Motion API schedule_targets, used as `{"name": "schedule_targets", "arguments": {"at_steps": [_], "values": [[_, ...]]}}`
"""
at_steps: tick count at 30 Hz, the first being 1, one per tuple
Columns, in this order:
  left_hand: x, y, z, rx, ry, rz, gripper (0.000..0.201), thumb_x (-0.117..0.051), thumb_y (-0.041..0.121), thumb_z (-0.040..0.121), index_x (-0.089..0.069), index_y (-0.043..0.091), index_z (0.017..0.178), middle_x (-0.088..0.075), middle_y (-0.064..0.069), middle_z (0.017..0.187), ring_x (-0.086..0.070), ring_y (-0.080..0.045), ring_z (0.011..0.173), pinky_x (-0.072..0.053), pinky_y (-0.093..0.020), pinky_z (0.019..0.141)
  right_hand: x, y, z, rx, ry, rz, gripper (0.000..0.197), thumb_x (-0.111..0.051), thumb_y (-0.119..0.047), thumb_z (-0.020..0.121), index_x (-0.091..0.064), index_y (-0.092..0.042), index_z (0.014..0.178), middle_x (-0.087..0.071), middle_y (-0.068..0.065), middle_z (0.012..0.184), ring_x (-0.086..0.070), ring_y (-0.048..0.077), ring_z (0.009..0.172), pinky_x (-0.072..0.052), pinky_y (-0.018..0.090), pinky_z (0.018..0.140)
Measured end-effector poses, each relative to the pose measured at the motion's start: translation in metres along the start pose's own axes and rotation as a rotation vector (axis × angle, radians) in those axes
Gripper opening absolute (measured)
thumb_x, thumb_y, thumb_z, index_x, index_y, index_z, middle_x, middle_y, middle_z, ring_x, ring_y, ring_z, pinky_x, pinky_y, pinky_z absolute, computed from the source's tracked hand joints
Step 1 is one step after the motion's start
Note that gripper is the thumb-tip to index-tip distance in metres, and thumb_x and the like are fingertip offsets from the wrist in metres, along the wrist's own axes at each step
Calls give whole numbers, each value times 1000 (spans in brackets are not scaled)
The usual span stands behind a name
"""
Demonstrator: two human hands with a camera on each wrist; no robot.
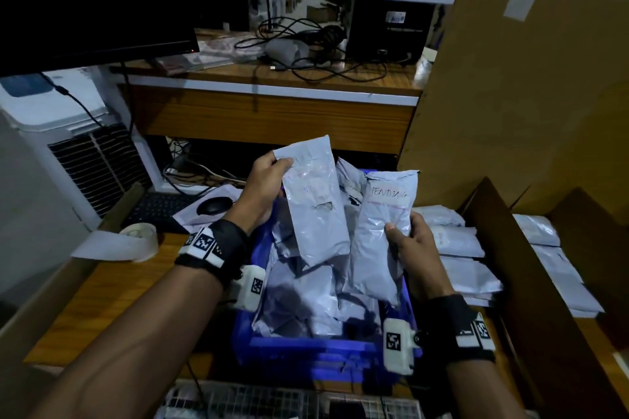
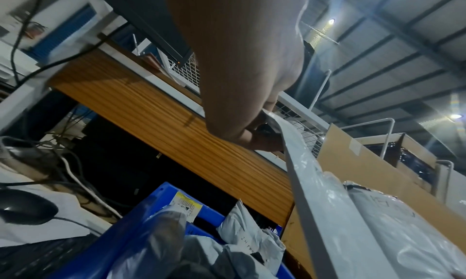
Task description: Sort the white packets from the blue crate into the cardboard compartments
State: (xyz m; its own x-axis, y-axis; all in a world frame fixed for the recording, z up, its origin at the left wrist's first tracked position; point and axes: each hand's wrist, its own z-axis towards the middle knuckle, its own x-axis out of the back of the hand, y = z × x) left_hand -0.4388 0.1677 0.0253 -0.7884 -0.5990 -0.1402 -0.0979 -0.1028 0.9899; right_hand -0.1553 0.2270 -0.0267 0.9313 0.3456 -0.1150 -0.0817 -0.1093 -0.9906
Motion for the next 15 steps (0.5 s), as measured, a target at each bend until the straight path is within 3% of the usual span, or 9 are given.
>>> {"name": "schedule_targets", "arguments": {"at_steps": [4, 9, 15], "values": [[0, 2, -8, 18, -17, -29, 17, -56, 14, 107, -73, 18, 108, -79, -4, 102, -72, -26, 97, -54, -49, 89, 3, 0, -9, -7, 6, 41, 27, -59, -9, 107, -61, -18, 132, -76, 6, 125, -73, 29, 117, -54, 57, 107], [-5, 13, -15, 9, -63, -60, 17, -56, 13, 107, -73, 16, 110, -77, -4, 104, -73, -26, 100, -57, -49, 92, 5, -8, -17, 19, -40, 116, 30, -61, -10, 106, -61, -18, 135, -72, 11, 132, -68, 33, 125, -47, 63, 113], [-13, 19, -23, -89, -166, 15, 24, -60, 17, 108, -69, 12, 129, -77, -9, 120, -75, -24, 108, -61, -43, 92, 2, -33, -36, 32, -180, 175, 36, -57, -9, 106, -60, -13, 142, -68, 14, 139, -63, 37, 131, -41, 63, 117]]}}
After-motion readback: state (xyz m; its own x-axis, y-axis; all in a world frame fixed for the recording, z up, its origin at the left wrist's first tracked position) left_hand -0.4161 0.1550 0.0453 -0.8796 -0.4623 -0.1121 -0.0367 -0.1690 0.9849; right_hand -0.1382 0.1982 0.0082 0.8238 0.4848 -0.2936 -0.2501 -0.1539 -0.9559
